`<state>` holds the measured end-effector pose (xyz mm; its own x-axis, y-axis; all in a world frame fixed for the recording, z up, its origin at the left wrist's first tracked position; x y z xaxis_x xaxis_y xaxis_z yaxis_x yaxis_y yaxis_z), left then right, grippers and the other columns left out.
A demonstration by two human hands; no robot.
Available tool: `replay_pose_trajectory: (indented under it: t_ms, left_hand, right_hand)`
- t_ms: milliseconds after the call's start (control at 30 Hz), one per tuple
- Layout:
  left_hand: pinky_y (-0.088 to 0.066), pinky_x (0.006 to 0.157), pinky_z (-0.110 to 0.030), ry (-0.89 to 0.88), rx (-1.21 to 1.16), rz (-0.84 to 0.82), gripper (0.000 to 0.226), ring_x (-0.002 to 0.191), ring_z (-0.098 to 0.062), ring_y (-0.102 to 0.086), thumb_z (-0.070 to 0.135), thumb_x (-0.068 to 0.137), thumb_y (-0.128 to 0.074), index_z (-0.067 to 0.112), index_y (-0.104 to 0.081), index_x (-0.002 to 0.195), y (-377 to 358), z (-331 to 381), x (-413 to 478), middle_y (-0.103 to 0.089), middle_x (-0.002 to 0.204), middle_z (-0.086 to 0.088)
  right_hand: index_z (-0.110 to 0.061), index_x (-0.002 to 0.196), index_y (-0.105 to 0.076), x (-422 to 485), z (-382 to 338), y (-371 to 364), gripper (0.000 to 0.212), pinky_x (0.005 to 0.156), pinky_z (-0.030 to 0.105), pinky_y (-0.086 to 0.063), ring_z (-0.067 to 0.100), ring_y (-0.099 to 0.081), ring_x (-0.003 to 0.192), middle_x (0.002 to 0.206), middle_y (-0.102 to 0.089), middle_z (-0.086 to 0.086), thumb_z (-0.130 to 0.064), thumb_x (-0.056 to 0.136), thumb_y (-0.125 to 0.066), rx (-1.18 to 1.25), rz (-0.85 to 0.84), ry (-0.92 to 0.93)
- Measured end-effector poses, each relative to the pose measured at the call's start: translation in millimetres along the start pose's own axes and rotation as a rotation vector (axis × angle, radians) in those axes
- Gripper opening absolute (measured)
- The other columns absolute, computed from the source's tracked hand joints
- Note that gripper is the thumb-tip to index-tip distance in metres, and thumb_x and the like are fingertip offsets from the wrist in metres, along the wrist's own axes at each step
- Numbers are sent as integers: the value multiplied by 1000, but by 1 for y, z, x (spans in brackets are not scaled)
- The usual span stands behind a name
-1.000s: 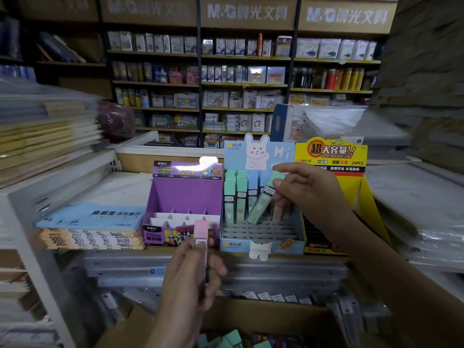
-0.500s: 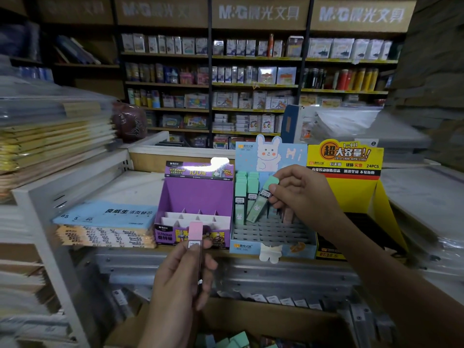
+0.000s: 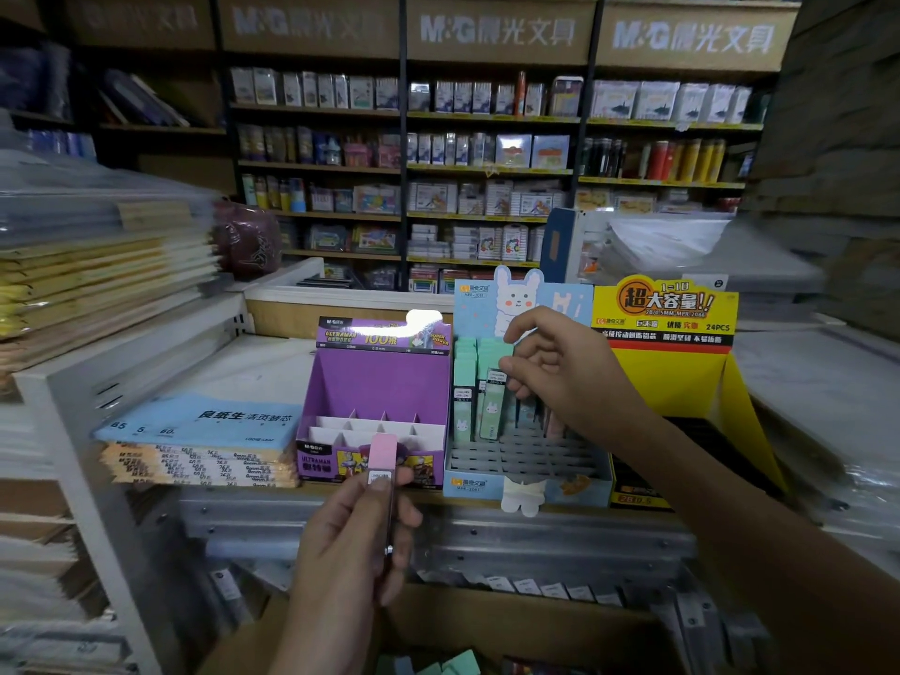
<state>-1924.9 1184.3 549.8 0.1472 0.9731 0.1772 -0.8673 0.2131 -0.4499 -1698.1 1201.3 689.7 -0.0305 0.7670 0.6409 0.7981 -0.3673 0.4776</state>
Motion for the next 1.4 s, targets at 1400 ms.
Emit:
replay_pose_trajectory:
  t_ms: [1400]
  left_hand:
    - [-58,75,-24,-182,193,-271,26,84,-20,-72,19,103,-54,23,-74,87,-105,21,31,-77,95,-12]
  right_hand:
    - [-16,88,-72,-120,41,94,9,66,35,-54,9,-60,77,82,-62,-8,-11,93,-66,-515,156,-151]
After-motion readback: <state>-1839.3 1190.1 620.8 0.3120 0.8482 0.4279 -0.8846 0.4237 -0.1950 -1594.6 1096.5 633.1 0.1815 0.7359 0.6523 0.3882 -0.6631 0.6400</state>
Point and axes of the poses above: each hand's wrist, its own x-axis towards the middle knuckle, its own y-axis out of the back of the hand, z = x × y, the point moved 7 cm from there along x, towards the middle knuckle
